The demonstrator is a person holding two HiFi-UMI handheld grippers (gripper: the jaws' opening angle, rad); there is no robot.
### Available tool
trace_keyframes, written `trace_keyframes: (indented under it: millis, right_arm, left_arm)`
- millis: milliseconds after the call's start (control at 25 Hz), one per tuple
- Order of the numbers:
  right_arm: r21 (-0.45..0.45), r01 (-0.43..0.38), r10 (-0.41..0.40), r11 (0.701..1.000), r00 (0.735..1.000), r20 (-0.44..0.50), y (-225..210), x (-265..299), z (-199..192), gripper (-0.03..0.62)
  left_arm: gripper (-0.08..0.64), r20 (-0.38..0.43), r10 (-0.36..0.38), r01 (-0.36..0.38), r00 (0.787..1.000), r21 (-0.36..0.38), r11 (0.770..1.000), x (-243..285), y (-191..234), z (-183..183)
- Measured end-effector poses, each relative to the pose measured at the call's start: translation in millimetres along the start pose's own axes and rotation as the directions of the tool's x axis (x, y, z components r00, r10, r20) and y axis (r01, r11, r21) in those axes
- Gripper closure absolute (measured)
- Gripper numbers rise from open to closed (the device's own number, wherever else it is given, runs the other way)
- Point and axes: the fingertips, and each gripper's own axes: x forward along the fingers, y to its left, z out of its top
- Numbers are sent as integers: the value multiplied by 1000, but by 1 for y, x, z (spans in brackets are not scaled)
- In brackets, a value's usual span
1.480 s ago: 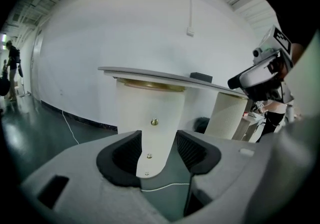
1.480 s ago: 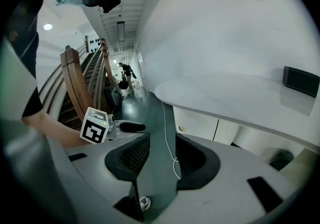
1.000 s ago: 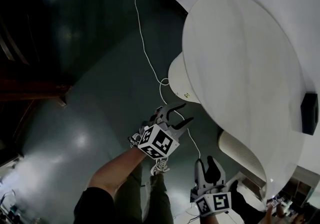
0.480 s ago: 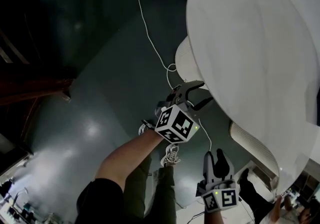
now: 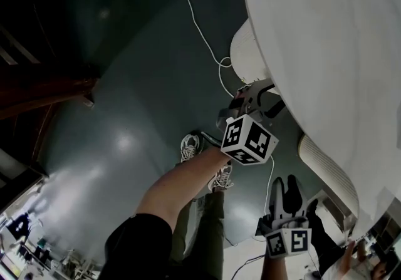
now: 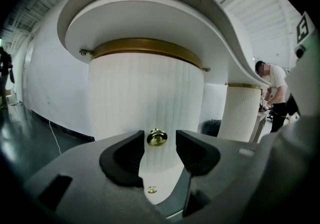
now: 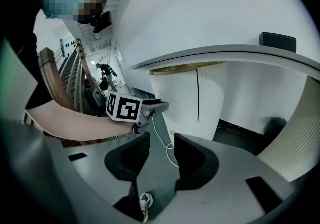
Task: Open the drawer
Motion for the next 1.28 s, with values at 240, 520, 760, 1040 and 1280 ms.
trace_keyframes:
  millis: [240, 520, 760, 1040, 1280]
  right_arm:
    - [-1, -3, 3, 1000, 1000, 6, -6, -3, 0, 440]
    - [-22, -20, 20, 1000, 1000, 2, -8, -3, 2, 440]
    - [-42, -32, 33, 999, 999, 13, -2, -4, 4, 440]
    - [-51, -53, 54, 997, 998, 21, 4, -14, -1, 440]
    - [-75, -73, 76, 994, 996, 35, 13, -26, 0, 440]
  left_arm:
    - [423, -7, 62, -61, 998, 41, 997, 0, 5, 1]
    - [442, -29, 81, -80, 996, 45, 996, 1, 4, 0]
    - [449, -29, 84, -84, 996, 9, 996, -1, 3, -1]
    - [449, -14, 93, -93, 996, 4, 996, -32, -5, -13]
    - [451, -37, 110, -110, 993, -13, 994, -65, -12, -27]
